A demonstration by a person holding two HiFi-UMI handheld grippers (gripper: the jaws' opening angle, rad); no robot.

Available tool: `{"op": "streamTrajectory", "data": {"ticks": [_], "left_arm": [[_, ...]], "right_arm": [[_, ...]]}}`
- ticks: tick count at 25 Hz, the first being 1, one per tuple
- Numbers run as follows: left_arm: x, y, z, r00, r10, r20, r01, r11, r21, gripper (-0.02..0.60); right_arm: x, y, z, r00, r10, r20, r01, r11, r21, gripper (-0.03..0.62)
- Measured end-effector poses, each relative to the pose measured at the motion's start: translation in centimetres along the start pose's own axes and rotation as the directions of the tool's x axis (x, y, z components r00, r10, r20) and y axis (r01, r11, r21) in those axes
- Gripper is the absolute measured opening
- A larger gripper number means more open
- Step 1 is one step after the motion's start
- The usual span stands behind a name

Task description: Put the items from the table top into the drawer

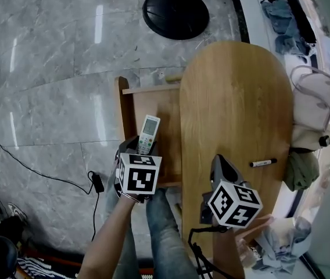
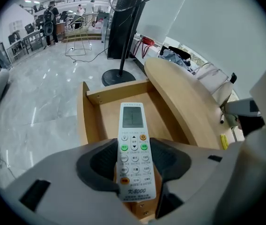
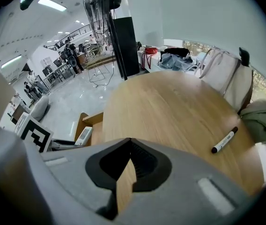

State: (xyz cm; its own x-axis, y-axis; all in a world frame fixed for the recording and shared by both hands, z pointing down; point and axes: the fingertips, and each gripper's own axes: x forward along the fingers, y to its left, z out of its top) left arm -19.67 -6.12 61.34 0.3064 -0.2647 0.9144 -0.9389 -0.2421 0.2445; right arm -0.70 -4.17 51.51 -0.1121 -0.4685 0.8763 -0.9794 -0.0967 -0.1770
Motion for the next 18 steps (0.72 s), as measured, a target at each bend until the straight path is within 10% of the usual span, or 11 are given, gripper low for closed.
{"op": "streamTrajectory", "data": {"ticks": [18], "left_arm": [[1.1, -1.7, -2.0, 0.992, -0.091, -0.092, 0.091, 0.996, -0.005, 0.285]], "right_arm": [[-1.0, -2.4, 0.3, 1.0, -0.013, 0.014, 0.012, 0.998, 0.059, 0.005]]}}
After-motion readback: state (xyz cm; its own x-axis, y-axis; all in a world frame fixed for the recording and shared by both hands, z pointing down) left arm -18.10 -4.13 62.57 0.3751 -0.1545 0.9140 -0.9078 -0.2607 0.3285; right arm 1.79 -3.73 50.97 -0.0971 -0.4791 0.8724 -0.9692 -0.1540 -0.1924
